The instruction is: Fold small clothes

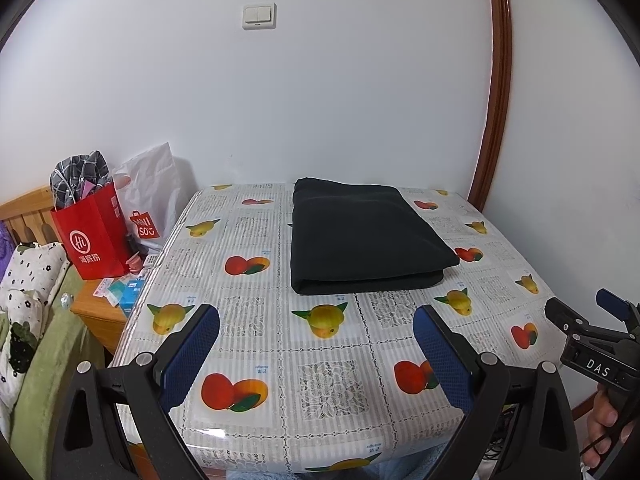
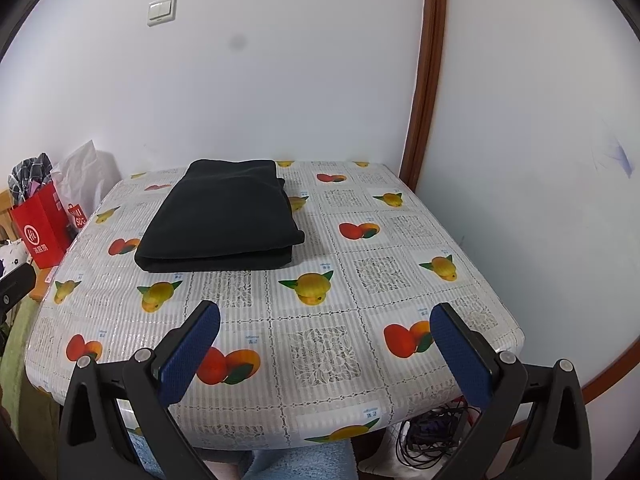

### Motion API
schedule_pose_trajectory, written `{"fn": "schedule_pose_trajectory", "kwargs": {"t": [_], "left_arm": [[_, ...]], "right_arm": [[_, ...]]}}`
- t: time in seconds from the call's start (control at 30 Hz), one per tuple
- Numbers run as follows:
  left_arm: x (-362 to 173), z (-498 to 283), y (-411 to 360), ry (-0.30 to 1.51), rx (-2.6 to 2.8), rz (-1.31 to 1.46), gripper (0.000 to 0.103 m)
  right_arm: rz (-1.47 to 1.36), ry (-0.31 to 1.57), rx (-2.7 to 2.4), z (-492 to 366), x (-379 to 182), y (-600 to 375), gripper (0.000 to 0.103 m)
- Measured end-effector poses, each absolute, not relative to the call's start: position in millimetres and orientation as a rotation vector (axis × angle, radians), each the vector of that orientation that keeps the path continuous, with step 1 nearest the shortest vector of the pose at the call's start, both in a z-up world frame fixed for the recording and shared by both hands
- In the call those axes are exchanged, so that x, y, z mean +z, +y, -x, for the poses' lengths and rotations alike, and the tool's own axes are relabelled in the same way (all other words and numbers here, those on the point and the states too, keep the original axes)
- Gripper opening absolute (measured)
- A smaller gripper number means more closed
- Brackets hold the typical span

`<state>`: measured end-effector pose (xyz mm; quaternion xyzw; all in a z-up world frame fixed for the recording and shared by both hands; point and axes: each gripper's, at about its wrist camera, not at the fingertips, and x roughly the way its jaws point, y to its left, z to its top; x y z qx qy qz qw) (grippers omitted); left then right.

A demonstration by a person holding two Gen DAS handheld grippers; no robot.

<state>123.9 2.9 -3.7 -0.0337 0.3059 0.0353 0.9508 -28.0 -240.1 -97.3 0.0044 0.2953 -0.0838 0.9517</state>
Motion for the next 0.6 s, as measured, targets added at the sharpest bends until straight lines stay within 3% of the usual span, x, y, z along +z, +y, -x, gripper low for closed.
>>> {"fn": "schedule_pose_trajectory", "kwargs": {"t": [0.6], "left_arm": [[-4.7, -124.9, 4.6, 0.629, 0.070, 0.072, 0.098]], "right_arm": [[-0.013, 0.585, -0.174, 32.2, -92.5, -241.1, 0.103]]}}
